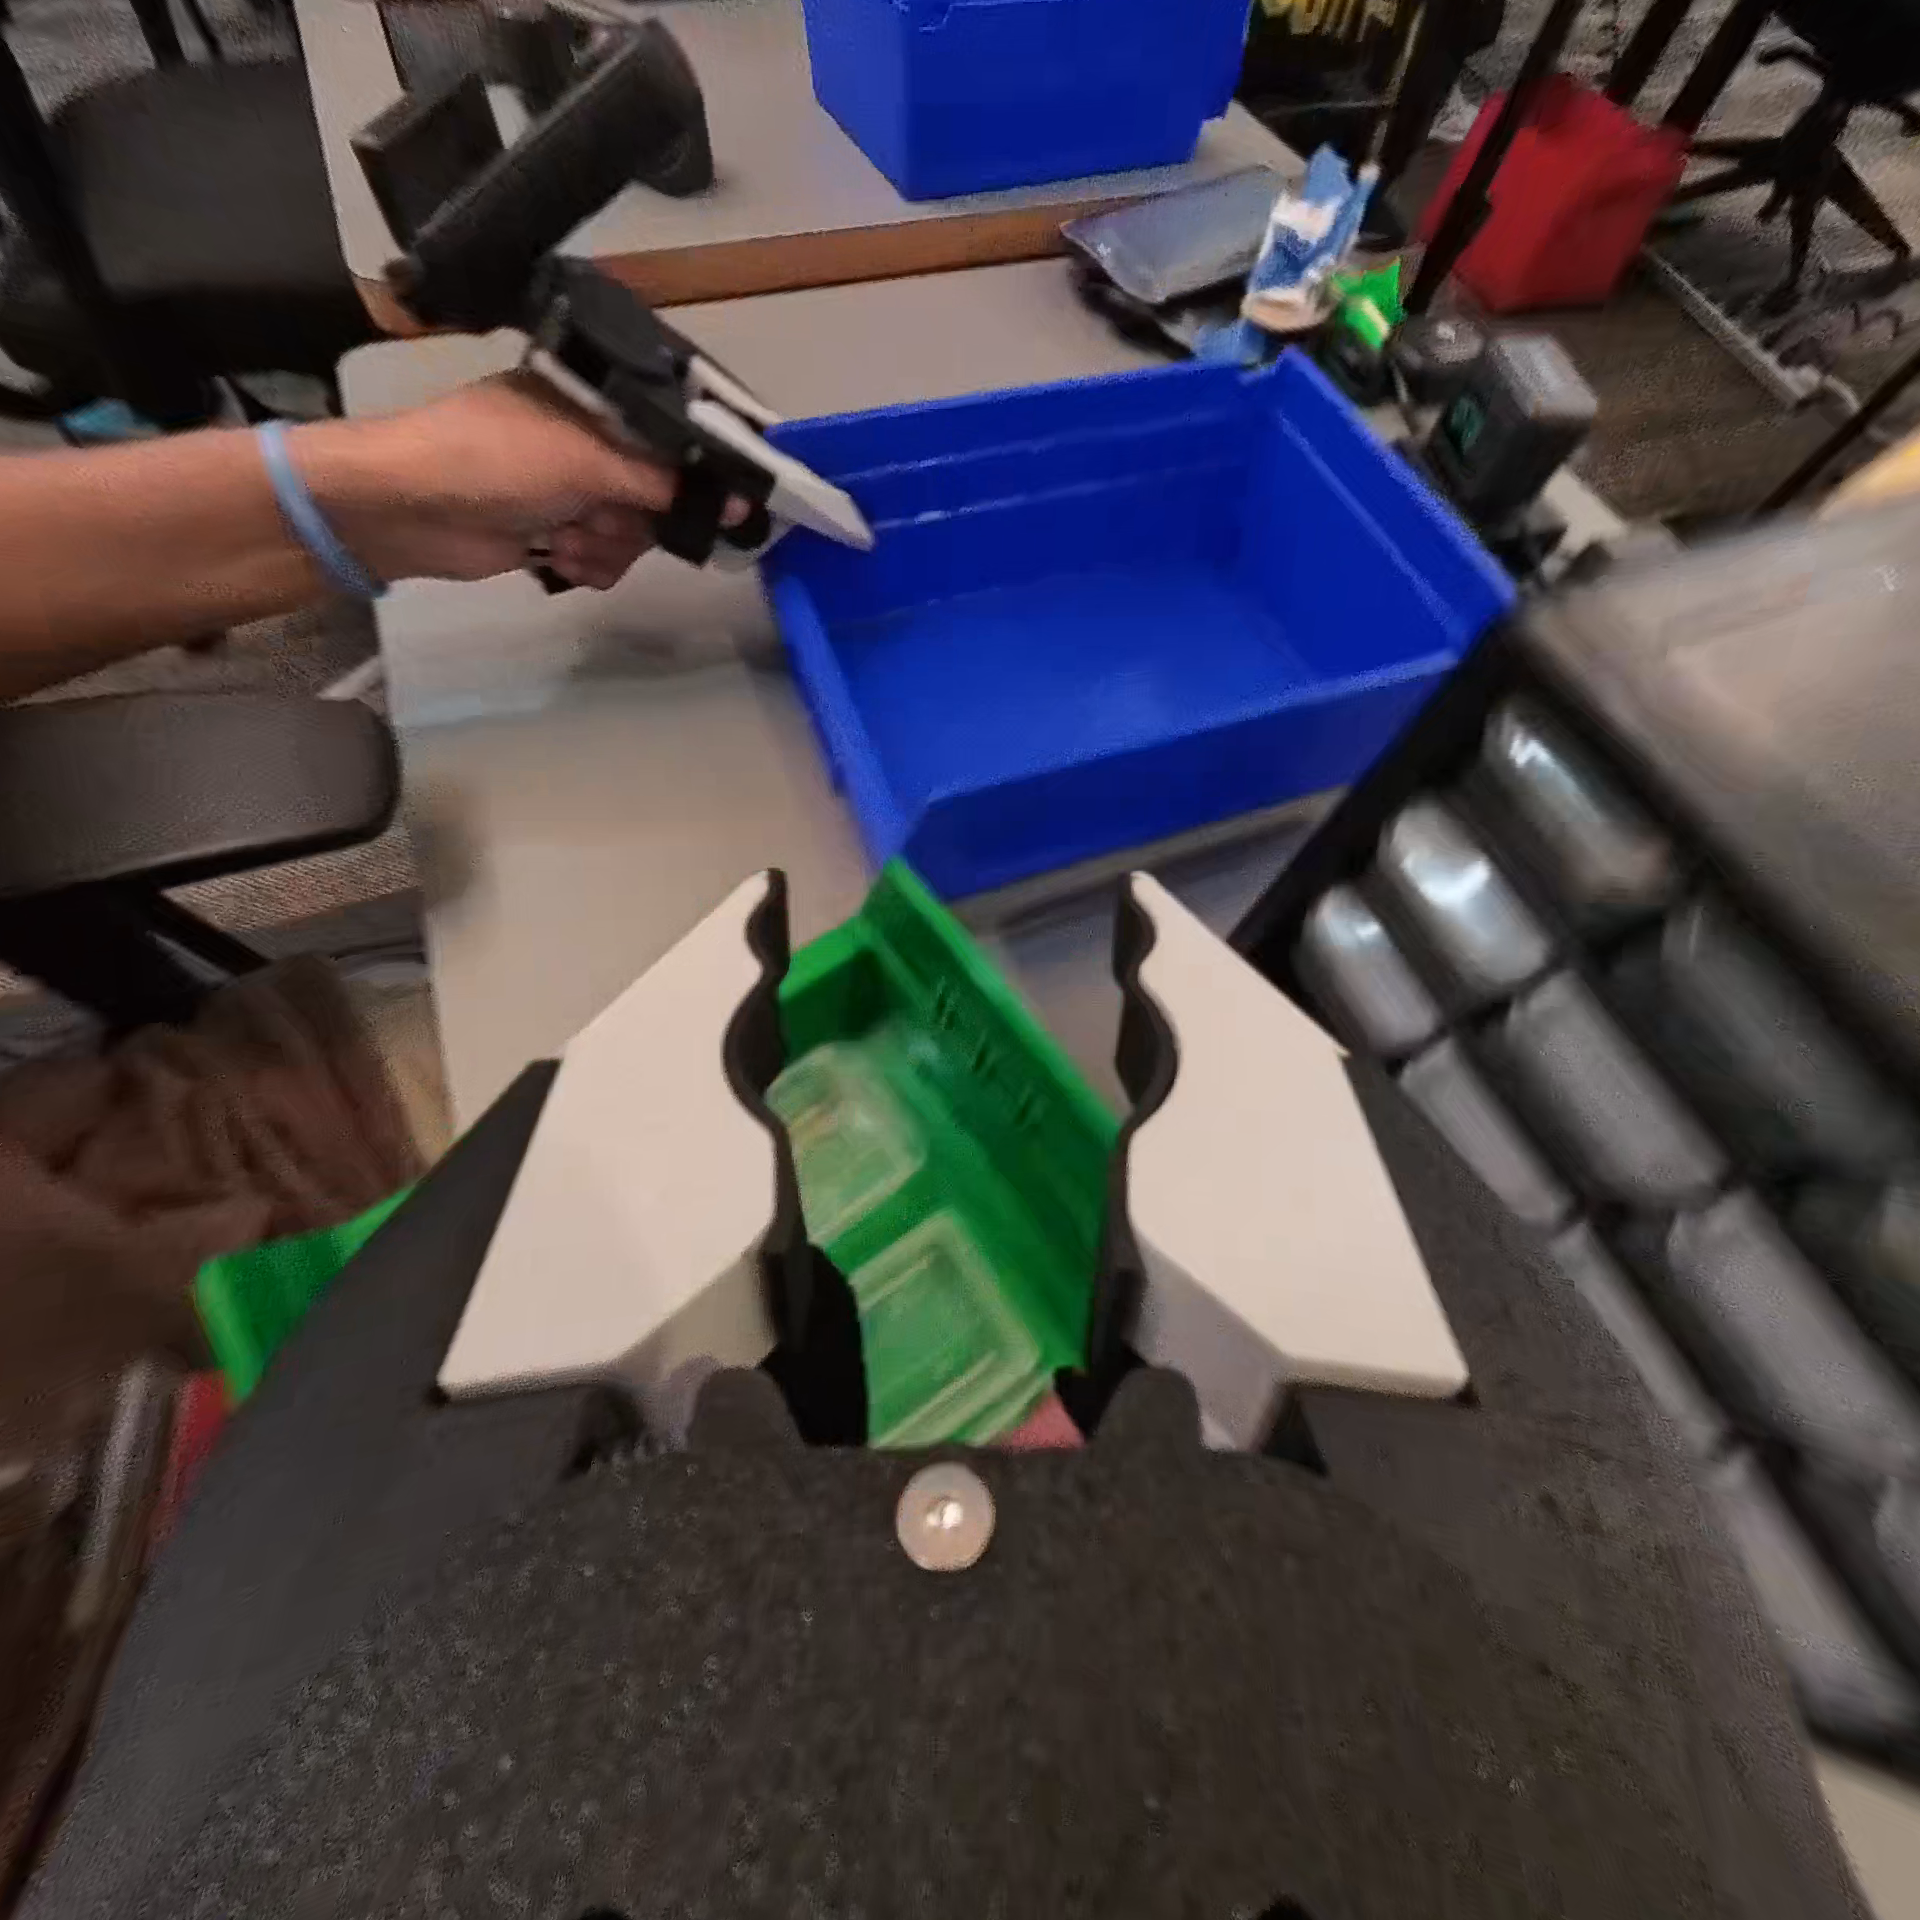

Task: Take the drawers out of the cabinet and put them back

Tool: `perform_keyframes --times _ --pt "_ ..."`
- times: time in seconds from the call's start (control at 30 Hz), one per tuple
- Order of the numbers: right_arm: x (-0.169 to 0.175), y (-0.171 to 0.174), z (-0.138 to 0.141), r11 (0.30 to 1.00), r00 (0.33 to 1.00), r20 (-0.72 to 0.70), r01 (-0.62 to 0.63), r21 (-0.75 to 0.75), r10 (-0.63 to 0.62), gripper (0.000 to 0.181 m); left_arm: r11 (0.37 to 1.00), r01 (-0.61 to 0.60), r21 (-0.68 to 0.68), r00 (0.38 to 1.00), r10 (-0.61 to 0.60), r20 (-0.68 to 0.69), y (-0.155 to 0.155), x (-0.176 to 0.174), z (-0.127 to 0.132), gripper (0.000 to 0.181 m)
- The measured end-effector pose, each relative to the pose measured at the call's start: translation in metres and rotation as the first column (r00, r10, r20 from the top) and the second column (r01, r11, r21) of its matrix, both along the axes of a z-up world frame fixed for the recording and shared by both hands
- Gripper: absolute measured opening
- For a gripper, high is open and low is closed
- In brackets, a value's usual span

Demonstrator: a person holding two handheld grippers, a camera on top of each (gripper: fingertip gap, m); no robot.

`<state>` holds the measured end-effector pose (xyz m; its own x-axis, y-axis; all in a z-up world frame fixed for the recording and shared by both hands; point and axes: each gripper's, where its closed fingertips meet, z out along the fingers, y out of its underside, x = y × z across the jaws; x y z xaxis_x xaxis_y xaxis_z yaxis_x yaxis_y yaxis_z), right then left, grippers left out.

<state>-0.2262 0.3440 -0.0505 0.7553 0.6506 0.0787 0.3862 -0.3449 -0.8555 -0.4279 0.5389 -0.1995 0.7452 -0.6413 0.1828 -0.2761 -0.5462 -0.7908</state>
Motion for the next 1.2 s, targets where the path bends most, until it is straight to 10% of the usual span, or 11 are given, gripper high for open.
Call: perform_keyframes --times 0.4,0.7,0.83,1.0,1.2 --pt "-0.095 0.260 -0.071 0.961 0.795 0.570 -0.058 -0.271 0.209 0.030 0.998 -0.053 0.041 0.997 0.055 -0.047 -0.057 -0.088 0.000 0.003" --pt "-0.107 0.284 -0.129 0.793 0.760 0.471 -0.095 -0.601 0.447 0.004 0.994 -0.102 0.040 0.994 0.103 -0.031 -0.062 -0.088 0.002 0.003" --pt "-0.108 0.280 -0.061 0.816 0.765 0.444 -0.179 -0.549 0.467 0.002 0.972 -0.152 0.177 0.986 0.162 -0.044 -0.065 -0.089 0.057 0.003" --pt "-0.077 0.259 0.100 0.936 0.751 0.570 -0.192 -0.296 0.334 0.003 0.894 -0.174 0.414 0.984 0.178 0.031 -0.075 -0.059 0.171 0.004" --pt "0.042 0.142 0.243 0.995 0.628 0.771 -0.051 -0.090 0.102 0.004 0.821 -0.124 0.558 0.968 -0.024 0.250 -0.134 0.051 0.260 0.004"
